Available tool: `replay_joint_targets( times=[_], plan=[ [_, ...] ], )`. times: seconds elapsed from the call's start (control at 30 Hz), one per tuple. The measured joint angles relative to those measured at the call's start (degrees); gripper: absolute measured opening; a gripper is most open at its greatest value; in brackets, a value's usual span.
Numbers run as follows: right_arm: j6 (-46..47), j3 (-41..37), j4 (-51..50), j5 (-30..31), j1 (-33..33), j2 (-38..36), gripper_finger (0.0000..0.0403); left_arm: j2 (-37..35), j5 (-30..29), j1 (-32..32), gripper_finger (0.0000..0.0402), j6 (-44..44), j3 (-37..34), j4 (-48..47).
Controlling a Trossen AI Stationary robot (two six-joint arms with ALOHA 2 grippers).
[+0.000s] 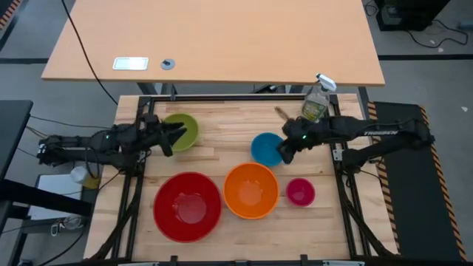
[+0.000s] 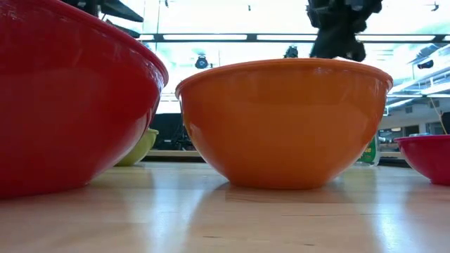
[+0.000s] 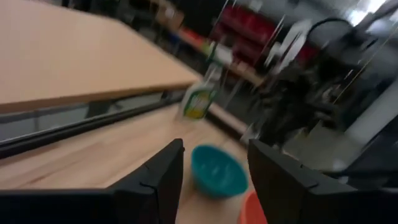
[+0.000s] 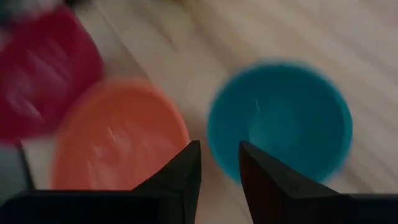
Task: Nest bowls inside each other
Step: Stack the orange bowl on top of the red bowl
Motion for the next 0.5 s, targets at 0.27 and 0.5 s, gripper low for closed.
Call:
replay_joint_targets(
  times=[0.27,0.5],
  plan=[
    [-0.1,0.2,-2.4,-3.8,5.2,9.0,0.0157,9.5,1.4,0.0,0.0243,0.8,11.2,-15.6],
    [3.4,1.9,-2.9,-5.8,8.4,16.6,0.0232,11.6,1.3,0.0,0.0272,4.8,13.9,-17.5]
  ],
)
